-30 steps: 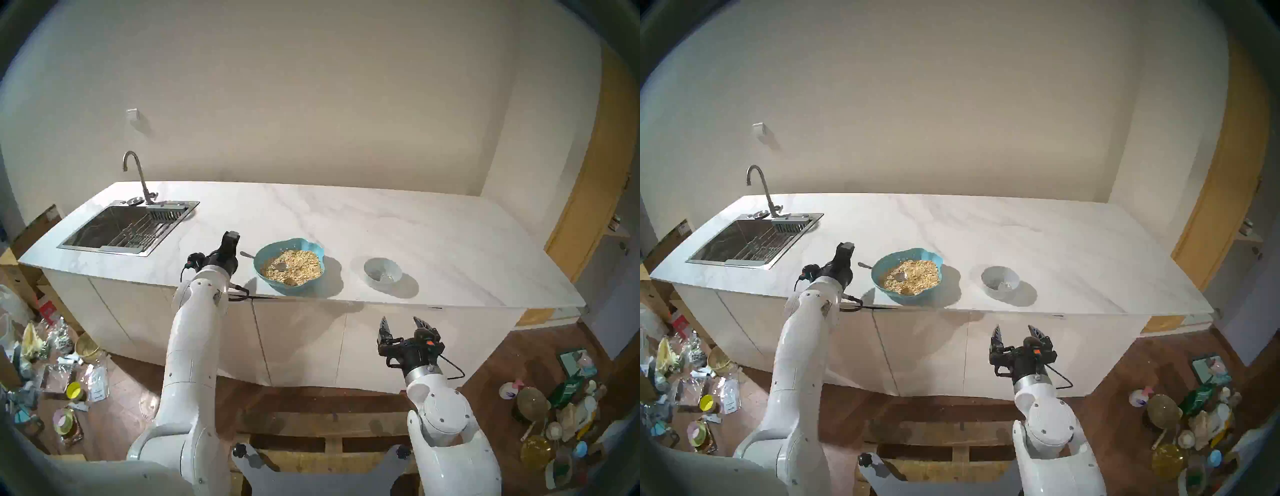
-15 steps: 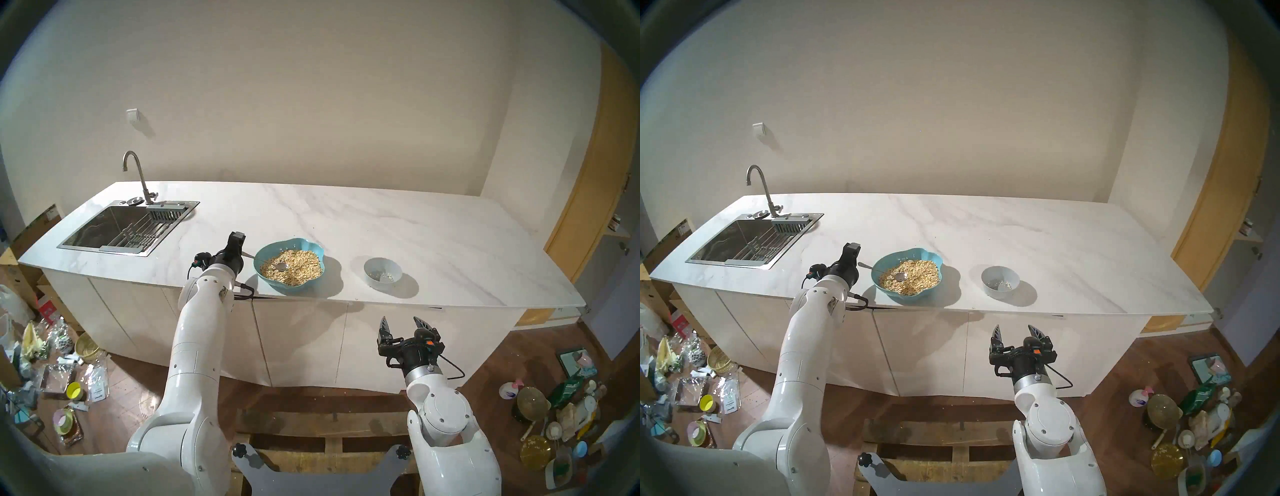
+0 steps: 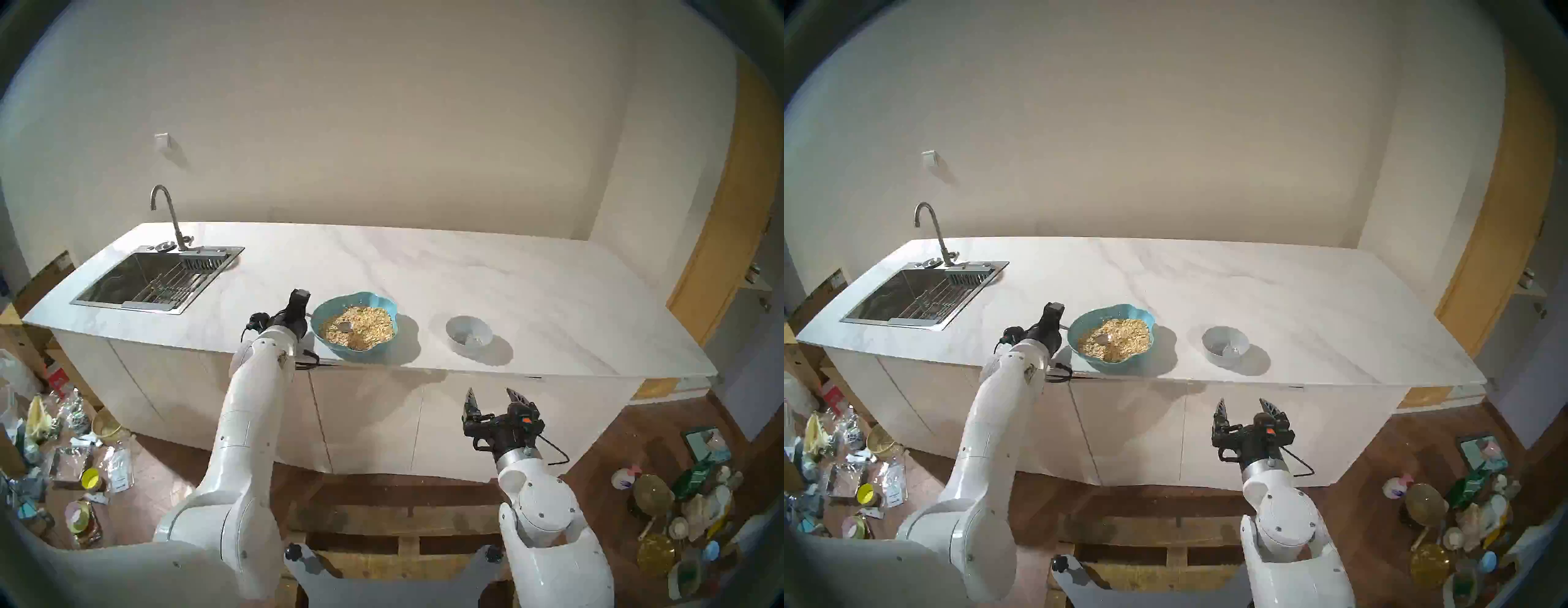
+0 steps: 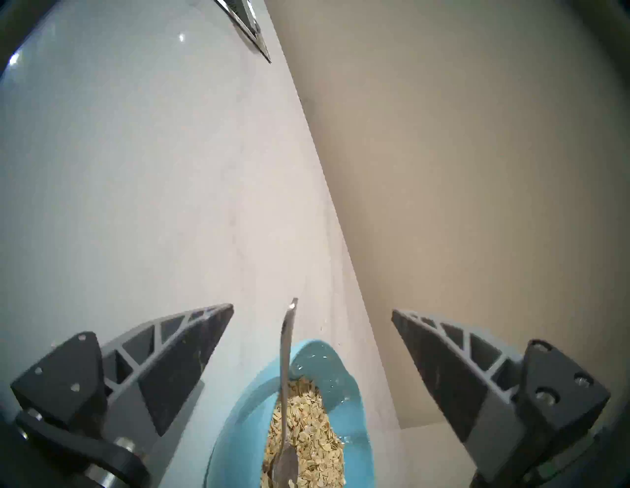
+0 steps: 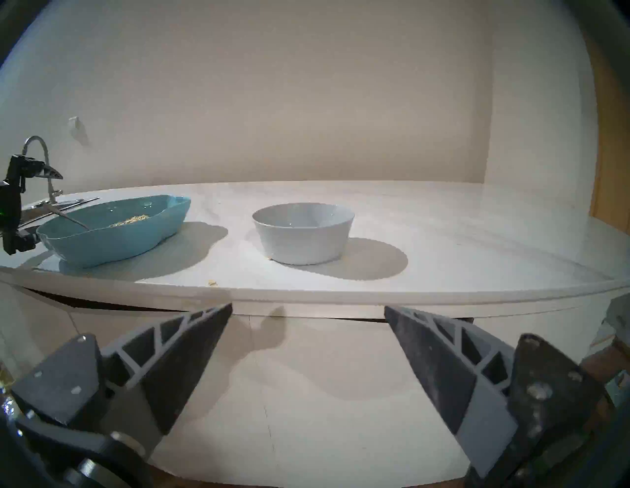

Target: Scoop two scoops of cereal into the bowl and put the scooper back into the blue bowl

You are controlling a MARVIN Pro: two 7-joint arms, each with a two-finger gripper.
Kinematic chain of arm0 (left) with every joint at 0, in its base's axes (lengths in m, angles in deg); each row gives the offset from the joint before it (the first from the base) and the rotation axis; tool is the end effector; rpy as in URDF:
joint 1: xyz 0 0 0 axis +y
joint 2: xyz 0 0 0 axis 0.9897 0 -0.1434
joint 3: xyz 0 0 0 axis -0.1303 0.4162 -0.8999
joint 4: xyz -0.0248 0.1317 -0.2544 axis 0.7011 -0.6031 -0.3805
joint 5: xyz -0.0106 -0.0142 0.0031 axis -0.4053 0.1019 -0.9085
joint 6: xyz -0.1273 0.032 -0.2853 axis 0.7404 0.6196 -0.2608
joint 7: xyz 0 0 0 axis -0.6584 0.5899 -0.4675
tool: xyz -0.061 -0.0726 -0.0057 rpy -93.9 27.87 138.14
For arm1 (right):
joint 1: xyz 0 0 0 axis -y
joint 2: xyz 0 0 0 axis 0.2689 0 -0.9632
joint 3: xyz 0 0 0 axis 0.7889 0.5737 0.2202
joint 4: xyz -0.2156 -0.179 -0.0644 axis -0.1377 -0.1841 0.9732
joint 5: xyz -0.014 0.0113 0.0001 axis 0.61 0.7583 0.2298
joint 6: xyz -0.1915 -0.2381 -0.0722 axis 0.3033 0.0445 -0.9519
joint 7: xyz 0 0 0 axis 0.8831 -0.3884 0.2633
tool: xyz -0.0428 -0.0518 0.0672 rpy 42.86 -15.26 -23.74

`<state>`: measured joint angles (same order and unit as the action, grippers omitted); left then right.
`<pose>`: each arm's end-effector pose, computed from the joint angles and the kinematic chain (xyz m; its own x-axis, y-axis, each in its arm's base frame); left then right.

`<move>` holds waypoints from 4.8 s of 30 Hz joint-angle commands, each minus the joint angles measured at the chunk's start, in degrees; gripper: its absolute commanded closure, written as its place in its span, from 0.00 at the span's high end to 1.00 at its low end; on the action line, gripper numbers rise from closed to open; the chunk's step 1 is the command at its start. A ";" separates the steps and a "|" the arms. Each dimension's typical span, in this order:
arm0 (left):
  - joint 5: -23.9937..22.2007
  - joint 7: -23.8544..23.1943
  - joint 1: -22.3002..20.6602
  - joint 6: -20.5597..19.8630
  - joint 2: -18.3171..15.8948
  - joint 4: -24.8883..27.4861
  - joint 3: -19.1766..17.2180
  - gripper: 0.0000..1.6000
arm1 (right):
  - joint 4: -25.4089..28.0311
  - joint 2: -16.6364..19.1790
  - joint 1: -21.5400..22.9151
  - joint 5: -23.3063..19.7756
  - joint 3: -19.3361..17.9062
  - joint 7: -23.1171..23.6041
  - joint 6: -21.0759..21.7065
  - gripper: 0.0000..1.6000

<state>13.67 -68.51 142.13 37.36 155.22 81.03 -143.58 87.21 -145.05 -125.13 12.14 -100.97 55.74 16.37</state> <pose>0.5586 0.0577 -0.2944 0.0580 0.9336 0.3537 0.1367 -0.3584 0.9235 0.3242 0.0140 -0.3456 0.1077 -0.0153 0.9941 0.0188 -0.9997 -0.0174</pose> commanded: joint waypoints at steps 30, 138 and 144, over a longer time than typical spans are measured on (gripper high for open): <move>1.03 -1.27 -4.35 -0.65 -2.97 -1.41 3.20 0.86 | 1.39 -0.05 0.27 -0.01 0.01 -0.02 -0.16 1.00; 4.43 1.30 -5.98 -0.37 -5.59 -0.19 21.54 0.00 | 1.38 -0.05 0.27 -0.01 0.02 -0.02 -0.16 1.00; 3.81 1.36 -4.41 0.63 -4.24 0.55 21.50 0.00 | 1.38 -0.05 0.27 -0.01 0.02 -0.02 -0.16 1.00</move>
<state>18.06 -66.19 137.70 36.64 149.08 79.32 -122.16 87.16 -145.05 -125.14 12.14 -100.97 55.74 16.37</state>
